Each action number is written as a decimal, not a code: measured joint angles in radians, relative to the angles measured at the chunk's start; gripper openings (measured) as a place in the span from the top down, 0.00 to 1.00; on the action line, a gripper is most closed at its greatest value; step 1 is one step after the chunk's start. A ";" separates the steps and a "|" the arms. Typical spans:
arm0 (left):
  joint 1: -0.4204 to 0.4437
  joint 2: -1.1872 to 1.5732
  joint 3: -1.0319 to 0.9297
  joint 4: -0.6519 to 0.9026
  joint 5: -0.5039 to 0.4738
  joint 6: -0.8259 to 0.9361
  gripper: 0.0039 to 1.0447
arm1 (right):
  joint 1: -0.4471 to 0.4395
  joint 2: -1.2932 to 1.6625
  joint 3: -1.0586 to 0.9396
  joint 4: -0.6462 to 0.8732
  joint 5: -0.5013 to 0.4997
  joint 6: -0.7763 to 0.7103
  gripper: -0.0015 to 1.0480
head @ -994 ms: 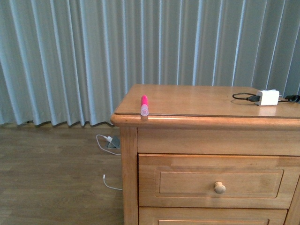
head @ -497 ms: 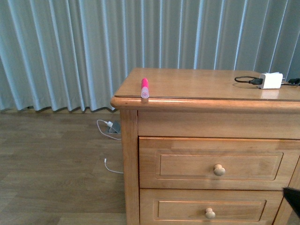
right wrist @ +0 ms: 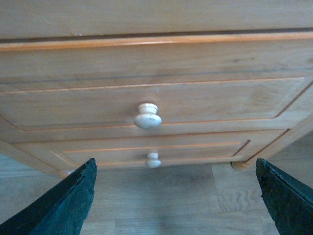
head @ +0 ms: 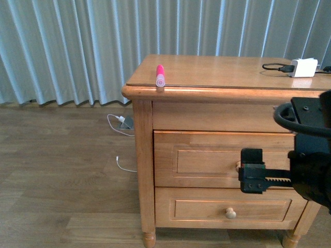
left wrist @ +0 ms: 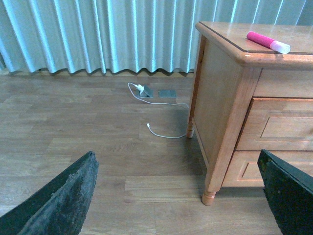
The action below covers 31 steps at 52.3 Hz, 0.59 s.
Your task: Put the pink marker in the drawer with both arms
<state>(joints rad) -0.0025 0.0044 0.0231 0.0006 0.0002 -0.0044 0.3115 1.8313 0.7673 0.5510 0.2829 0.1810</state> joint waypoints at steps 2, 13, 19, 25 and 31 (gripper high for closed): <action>0.000 0.000 0.000 0.000 0.000 0.000 0.06 | 0.003 0.028 0.027 0.002 0.002 0.000 0.08; 0.000 0.000 0.000 0.000 0.000 0.000 0.06 | 0.005 0.134 0.127 0.003 0.004 -0.001 0.08; 0.000 0.000 0.000 0.000 0.000 0.000 0.06 | 0.005 0.194 0.187 -0.001 0.003 -0.002 0.08; 0.000 0.000 0.000 0.000 0.000 0.000 0.06 | 0.008 0.237 0.233 -0.016 0.003 -0.005 0.08; 0.000 0.000 0.000 0.000 0.000 0.000 0.06 | 0.010 0.286 0.281 -0.023 0.004 -0.016 0.08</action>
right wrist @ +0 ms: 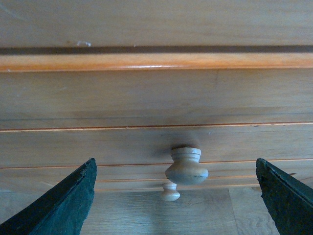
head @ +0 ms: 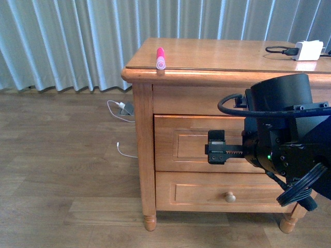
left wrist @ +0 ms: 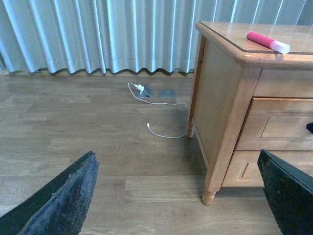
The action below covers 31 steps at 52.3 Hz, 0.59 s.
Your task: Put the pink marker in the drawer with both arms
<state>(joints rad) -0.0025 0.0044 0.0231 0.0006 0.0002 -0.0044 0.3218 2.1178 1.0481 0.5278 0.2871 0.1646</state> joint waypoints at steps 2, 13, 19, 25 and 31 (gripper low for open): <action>0.000 0.000 0.000 0.000 0.000 0.000 0.06 | 0.000 0.008 0.006 0.000 0.000 -0.002 0.08; 0.000 0.000 0.000 0.000 0.000 0.000 0.06 | -0.005 0.053 0.041 -0.003 -0.005 -0.007 0.08; 0.000 0.000 0.000 0.000 0.000 0.000 0.06 | -0.011 0.069 0.046 0.009 -0.009 -0.007 0.08; 0.000 0.000 0.000 0.000 0.000 0.000 0.06 | -0.017 0.074 0.050 0.017 -0.017 -0.010 0.08; 0.000 0.000 0.000 0.000 0.000 0.000 0.06 | -0.024 0.077 0.050 0.027 -0.033 -0.020 0.08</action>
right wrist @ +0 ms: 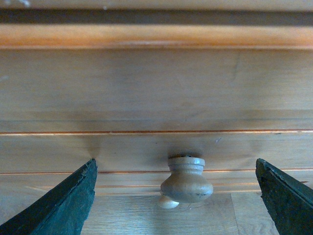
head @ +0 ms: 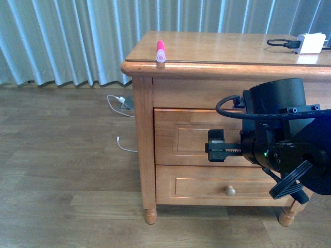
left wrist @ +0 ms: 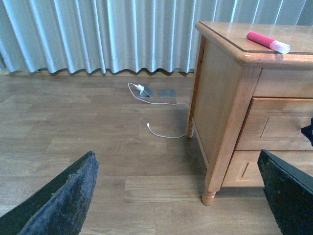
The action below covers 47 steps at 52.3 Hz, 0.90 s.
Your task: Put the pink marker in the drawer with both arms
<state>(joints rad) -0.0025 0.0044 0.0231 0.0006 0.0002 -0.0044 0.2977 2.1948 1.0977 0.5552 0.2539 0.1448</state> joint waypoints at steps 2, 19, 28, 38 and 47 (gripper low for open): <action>0.000 0.000 0.000 0.000 0.000 0.000 0.06 | -0.001 0.000 0.000 0.000 -0.003 -0.001 0.08; 0.000 0.000 0.000 0.000 0.000 0.000 0.06 | -0.003 0.000 0.001 0.001 -0.032 -0.008 0.54; 0.000 0.000 0.000 0.000 0.000 0.000 0.06 | -0.011 0.000 0.001 -0.008 -0.048 -0.024 0.77; 0.000 0.000 0.000 0.000 0.000 0.000 0.06 | -0.010 -0.001 0.001 -0.017 -0.053 -0.037 0.78; 0.000 0.000 0.000 0.000 0.000 0.000 0.06 | -0.009 -0.009 0.001 -0.052 -0.066 -0.043 0.78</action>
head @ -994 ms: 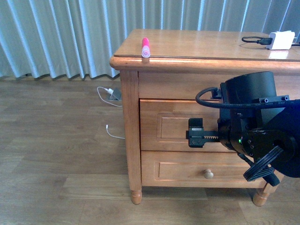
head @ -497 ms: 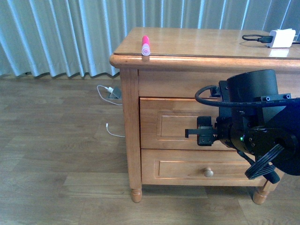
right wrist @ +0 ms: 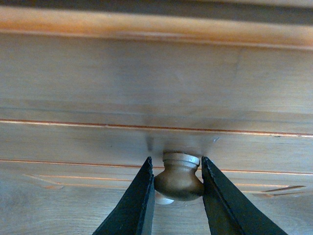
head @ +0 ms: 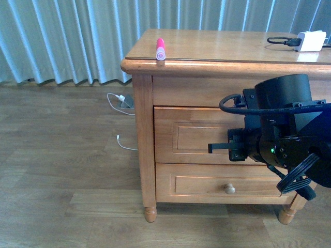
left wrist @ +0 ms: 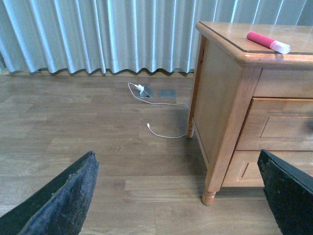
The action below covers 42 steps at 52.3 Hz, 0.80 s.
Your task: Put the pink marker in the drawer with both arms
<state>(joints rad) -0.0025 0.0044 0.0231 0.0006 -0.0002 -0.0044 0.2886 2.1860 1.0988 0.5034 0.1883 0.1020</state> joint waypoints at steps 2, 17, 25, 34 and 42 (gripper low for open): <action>0.000 0.000 0.000 0.000 0.000 0.000 0.06 | 0.000 -0.006 0.000 -0.016 -0.006 0.000 0.78; 0.000 0.000 0.000 0.000 0.000 0.000 0.06 | 0.009 -0.071 -0.080 -0.039 -0.028 0.003 0.79; 0.000 0.000 0.000 0.000 0.000 0.000 0.06 | 0.017 -0.137 -0.157 -0.079 -0.029 0.016 0.79; 0.000 0.000 0.000 0.000 0.000 0.000 0.06 | 0.034 -0.243 -0.298 -0.083 -0.056 0.051 0.79; 0.000 0.000 0.000 0.000 0.000 0.000 0.06 | 0.063 -0.360 -0.451 -0.081 -0.061 0.065 0.79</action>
<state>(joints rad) -0.0025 0.0044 0.0231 0.0006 -0.0002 -0.0044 0.3515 1.8256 0.6476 0.4225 0.1272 0.1669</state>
